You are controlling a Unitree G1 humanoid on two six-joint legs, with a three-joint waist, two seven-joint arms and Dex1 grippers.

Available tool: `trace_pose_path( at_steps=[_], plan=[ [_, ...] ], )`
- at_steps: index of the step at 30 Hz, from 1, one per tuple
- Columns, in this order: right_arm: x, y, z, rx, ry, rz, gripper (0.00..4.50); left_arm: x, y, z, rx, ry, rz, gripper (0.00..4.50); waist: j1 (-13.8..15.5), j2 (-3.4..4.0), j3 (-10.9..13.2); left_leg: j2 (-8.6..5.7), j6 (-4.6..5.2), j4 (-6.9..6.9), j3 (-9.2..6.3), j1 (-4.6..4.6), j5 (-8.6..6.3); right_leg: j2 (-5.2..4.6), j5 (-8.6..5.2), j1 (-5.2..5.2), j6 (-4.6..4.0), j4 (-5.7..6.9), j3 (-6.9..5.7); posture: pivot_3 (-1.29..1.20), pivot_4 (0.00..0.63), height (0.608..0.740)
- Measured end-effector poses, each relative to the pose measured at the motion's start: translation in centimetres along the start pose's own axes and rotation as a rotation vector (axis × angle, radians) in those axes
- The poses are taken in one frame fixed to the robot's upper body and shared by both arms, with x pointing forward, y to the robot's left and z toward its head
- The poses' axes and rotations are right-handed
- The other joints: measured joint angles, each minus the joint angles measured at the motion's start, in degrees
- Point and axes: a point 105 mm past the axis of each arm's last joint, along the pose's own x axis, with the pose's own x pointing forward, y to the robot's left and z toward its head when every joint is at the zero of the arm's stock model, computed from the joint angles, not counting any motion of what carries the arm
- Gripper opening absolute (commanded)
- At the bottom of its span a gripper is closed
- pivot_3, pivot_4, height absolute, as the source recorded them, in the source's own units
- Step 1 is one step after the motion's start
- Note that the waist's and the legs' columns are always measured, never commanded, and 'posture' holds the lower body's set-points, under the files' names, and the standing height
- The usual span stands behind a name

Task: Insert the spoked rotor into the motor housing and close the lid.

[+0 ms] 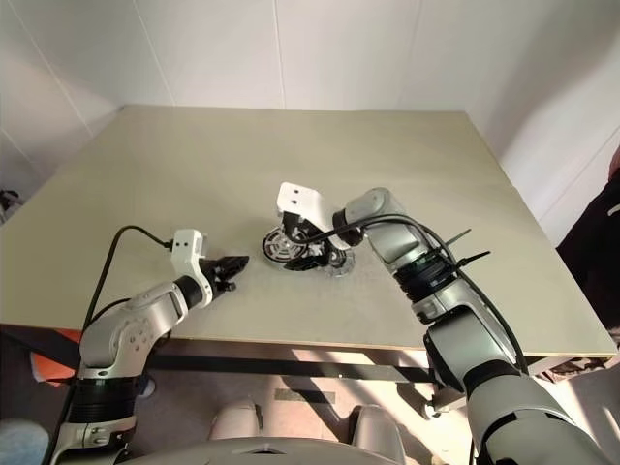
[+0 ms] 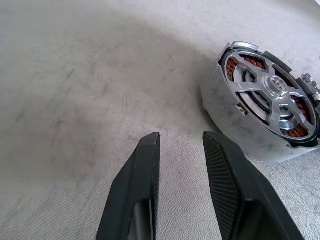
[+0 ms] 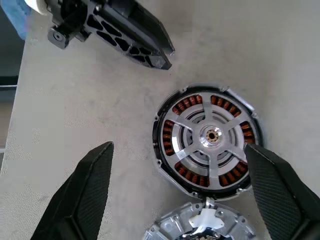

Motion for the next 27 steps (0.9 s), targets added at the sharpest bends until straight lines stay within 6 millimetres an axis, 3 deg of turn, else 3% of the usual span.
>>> trace_pose_path(
  at_steps=[4,11,14,16,20,24,27],
  plan=[
    [-2.0,-1.6,-1.2,-0.021,0.039,-0.133,4.47,0.7,-1.2,1.4,-0.008,-0.024,-0.078,1.45,0.39,-0.02,-0.01,-0.03,-0.02,0.02,0.01,0.0,0.01,-0.01,0.0,0.02,0.0,-0.01,0.03,0.0,0.0,0.74],
    [-5.2,-1.4,-9.6,0.111,0.227,-0.296,4.47,2.1,-1.5,1.8,-0.014,0.001,-0.131,1.45,1.29,0.01,0.0,-0.05,-0.02,0.0,0.03,0.02,0.02,-0.01,0.0,0.01,0.0,-0.02,0.06,0.0,0.0,0.74],
    [-6.5,-1.3,-11.8,0.184,0.262,-0.361,4.47,2.5,-1.9,1.7,-0.003,0.021,-0.155,1.45,1.2,0.03,0.01,-0.04,-0.03,0.0,0.04,0.03,0.02,0.0,0.0,-0.03,0.0,0.0,0.08,0.0,0.0,0.74],
    [-7.3,-1.1,-12.4,0.219,0.264,-0.394,4.3,2.7,-2.2,1.7,0.003,0.026,-0.175,1.45,1.23,0.06,0.01,-0.04,-0.03,0.0,0.05,0.04,0.02,0.0,0.0,-0.02,0.0,0.0,0.08,0.0,0.0,0.74],
    [-8.0,-0.4,-12.6,0.257,0.251,-0.42,3.2,2.8,-2.3,1.8,0.004,0.032,-0.197,1.45,1.3,0.08,0.0,-0.04,-0.03,0.0,0.05,0.06,0.02,-0.01,0.0,-0.01,0.0,0.0,0.09,0.0,0.0,0.74],
    [-7.8,0.9,-13.0,0.297,0.25,-0.41,3.2,3.3,-2.7,2.1,-0.01,0.029,-0.216,1.45,1.36,0.08,0.0,-0.05,-0.03,0.0,0.05,0.07,0.02,-0.01,0.0,0.02,0.0,0.0,0.1,0.0,0.0,0.74],
    [-7.4,2.1,-13.4,0.345,0.247,-0.388,2.65,3.8,-3.1,2.8,-0.024,0.001,-0.226,1.45,1.38,0.08,0.0,-0.05,-0.03,0.0,0.04,0.07,0.02,-0.01,0.0,0.02,0.01,0.0,0.09,0.0,0.0,0.74]
  ],
)
